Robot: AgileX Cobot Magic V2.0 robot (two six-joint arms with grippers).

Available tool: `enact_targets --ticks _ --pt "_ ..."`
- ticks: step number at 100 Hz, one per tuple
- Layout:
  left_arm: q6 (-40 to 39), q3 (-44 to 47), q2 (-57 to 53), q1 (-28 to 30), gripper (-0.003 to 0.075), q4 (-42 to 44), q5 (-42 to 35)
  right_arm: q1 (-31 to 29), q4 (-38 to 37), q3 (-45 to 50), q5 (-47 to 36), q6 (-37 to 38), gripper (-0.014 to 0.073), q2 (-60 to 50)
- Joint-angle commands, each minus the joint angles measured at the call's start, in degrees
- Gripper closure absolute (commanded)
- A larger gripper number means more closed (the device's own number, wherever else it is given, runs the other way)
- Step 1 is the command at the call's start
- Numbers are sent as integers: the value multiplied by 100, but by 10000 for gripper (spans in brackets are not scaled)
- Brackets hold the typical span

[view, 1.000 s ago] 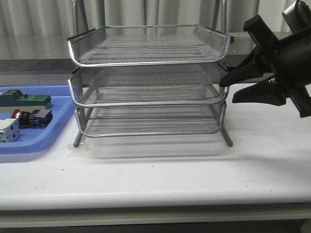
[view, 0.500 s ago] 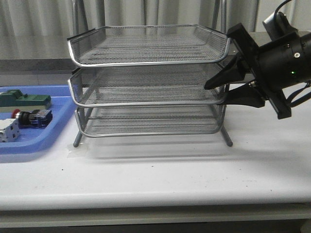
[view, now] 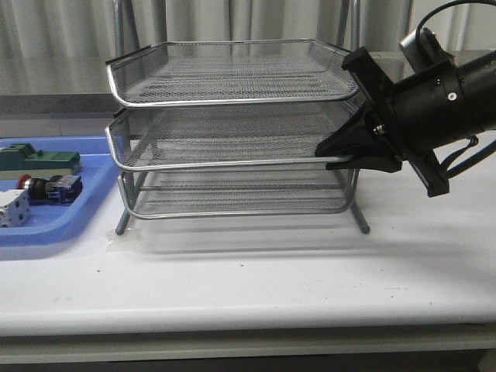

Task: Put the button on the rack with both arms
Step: 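Hook the right gripper on the middle mesh tray's front rim, then pull the middle mesh tray out toward the robot with the right gripper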

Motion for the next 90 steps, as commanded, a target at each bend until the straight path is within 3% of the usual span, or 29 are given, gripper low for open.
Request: enact_targets --ticks 1,40,90 --pt "-43 192 -179 3 741 -34 -461 29 165 -142 294 -95 575 -244" --pt "-43 192 -179 3 741 -34 -461 29 -210 534 538 -154 577 -330" --pt "-43 192 -179 3 741 -34 -461 29 -185 1985 426 -390 576 -1542"
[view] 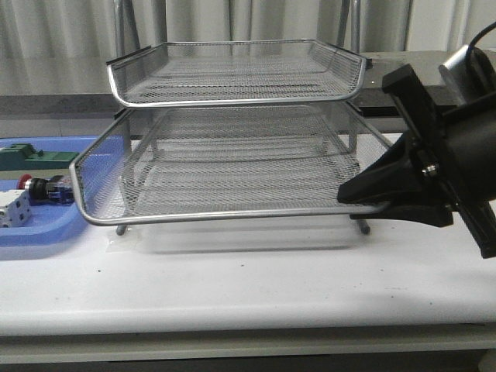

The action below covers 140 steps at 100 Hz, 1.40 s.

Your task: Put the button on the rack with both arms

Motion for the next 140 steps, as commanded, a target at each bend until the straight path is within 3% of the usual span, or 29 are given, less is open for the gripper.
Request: enact_targets --ticks 1,11,21,40,47,72,86,118,140 --pt "-43 192 -179 3 741 -34 -461 40 -248 133 49 -208 576 -353" --pt "-43 192 -179 3 741 -34 -461 40 -240 252 -85 -208 559 -496" --pt "-43 192 -179 3 741 -34 -461 40 -231 259 -75 -208 480 -534" --pt "-43 192 -179 3 741 -34 -461 40 -231 259 5 -255 148 -539" --pt "-43 192 -179 3 741 -34 -461 40 -231 259 81 -287 69 -552" --pt "-43 192 -179 3 741 -34 -461 40 -631 259 158 -87 44 -1061" --pt "-43 192 -179 3 741 -34 -461 40 -1714 253 128 721 46 -1436" --pt "-43 192 -179 3 741 -34 -461 34 -5263 -133 -104 3499 47 -2783" --pt "-43 192 -179 3 741 -34 -461 34 -7971 -1039 574 5388 47 -3631"
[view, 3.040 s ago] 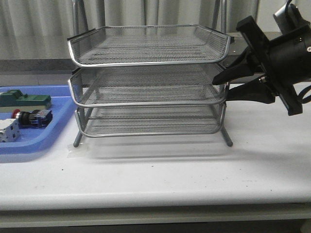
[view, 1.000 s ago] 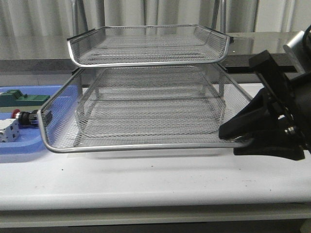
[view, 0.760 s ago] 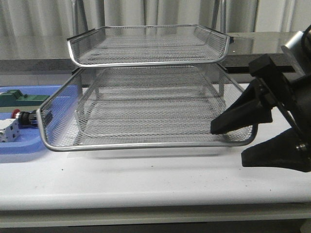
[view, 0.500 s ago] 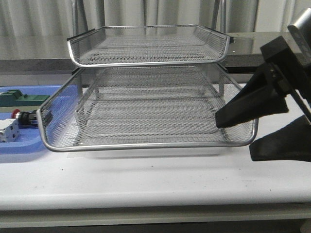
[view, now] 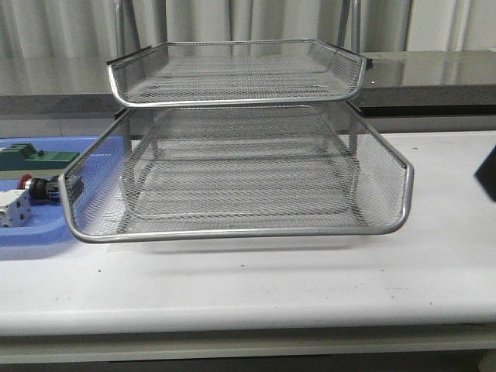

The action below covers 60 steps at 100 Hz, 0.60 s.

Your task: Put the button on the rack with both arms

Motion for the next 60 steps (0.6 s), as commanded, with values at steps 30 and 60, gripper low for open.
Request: enact_targets --ticks 30,60 --pt "-43 192 -179 3 741 -34 -461 -12 -2875 -1042 901 1960 58 -1510" --pt "-43 192 -179 3 741 -34 -461 -12 -3041 -1042 1183 2021 58 -2346"
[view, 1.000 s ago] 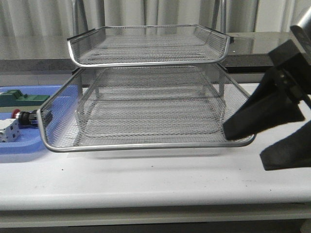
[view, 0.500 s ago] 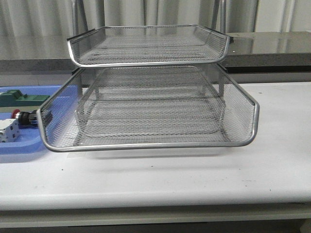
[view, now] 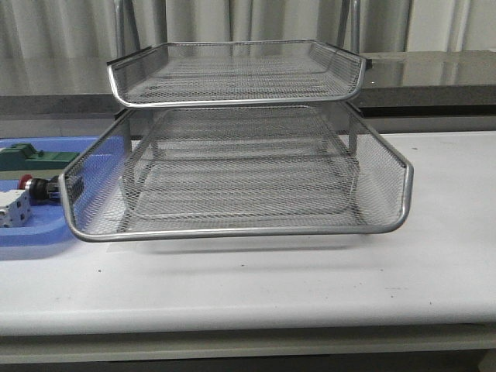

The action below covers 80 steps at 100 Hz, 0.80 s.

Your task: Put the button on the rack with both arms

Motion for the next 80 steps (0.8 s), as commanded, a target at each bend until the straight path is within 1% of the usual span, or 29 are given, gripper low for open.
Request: enact_targets --ticks 1,5,9,12,19,38,45,49,80 --pt "-43 192 -179 3 741 -34 -461 -12 -97 -206 -241 15 60 -177" --pt "-43 192 -179 3 741 -34 -461 -12 -97 -206 -241 15 65 -242" --pt "-43 192 -179 3 741 -34 -461 -12 -97 -206 -241 15 90 -288" --pt "-43 192 -179 3 741 -34 -461 -12 -97 -206 -241 15 113 -326" --pt "-43 192 -179 3 741 -34 -461 -12 -97 -206 -223 15 199 -379" --pt "-43 192 -179 3 741 -34 -461 -12 -92 -206 -185 15 522 -385" --pt "-43 192 -179 3 741 -34 -461 -12 -92 -206 -165 15 625 -385" --pt "-43 192 -179 3 741 -34 -461 -12 -92 -206 -137 15 668 -385" --pt "-43 192 -179 3 741 -34 -461 -12 -92 -206 68 15 664 -385"
